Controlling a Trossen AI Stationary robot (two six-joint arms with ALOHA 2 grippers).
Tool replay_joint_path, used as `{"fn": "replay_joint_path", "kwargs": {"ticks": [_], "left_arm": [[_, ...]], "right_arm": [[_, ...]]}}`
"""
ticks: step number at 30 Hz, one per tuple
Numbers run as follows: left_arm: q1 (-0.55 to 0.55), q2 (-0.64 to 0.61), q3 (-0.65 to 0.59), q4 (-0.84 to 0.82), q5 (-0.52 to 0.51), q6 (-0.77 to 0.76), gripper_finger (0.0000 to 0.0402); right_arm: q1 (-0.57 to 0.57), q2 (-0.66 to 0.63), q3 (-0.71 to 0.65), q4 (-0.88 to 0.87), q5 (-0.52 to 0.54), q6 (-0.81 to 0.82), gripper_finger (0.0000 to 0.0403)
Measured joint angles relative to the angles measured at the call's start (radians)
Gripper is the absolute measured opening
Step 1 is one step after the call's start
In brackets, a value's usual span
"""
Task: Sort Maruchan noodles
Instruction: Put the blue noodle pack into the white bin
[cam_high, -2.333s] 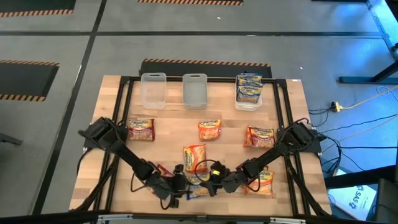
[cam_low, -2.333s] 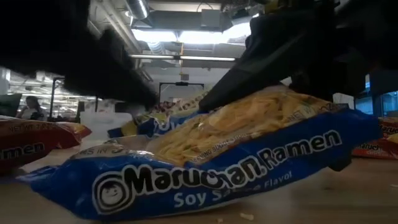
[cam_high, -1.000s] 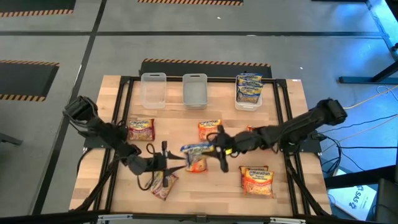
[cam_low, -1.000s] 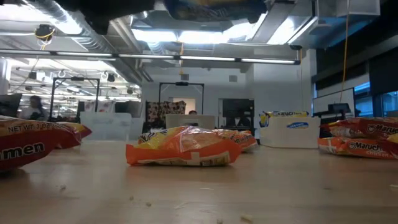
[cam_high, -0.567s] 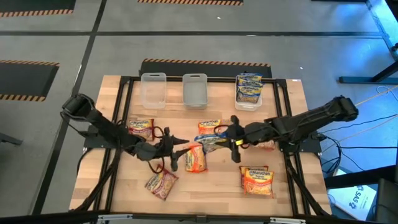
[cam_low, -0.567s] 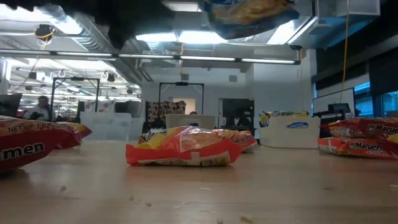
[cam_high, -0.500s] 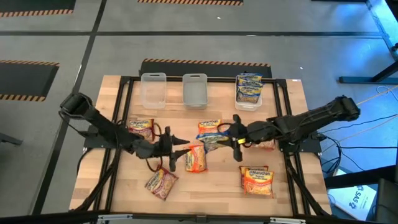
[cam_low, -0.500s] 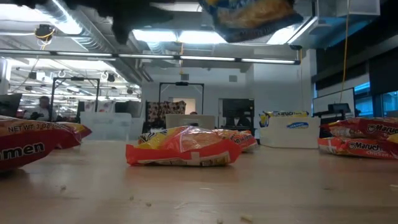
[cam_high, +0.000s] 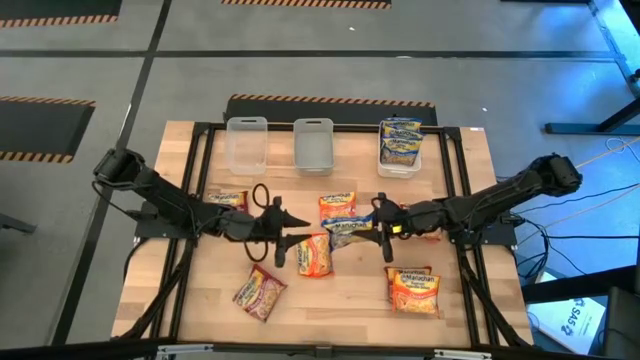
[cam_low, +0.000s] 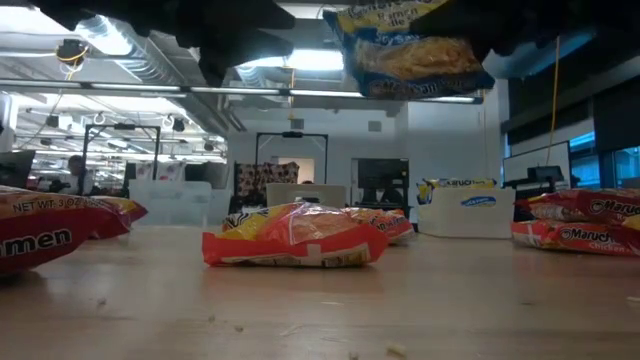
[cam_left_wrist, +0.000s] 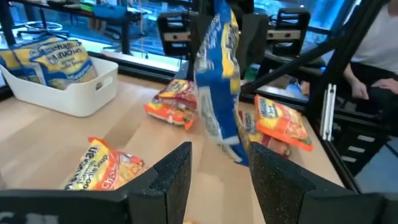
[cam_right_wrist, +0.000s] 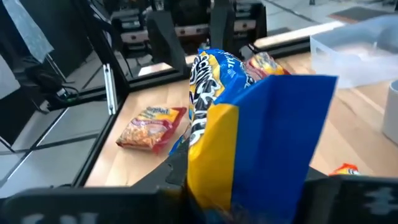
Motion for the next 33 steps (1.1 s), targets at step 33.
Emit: {"fn": "replay_joint_path", "kwargs": {"ticks": [33], "left_arm": [[0.133,0.135,0.001,0.214,0.317,-0.024,0.0277]], "right_arm": [[0.000,0.417,0.171,0.432,0.036,-0.188,0.0103]]}}
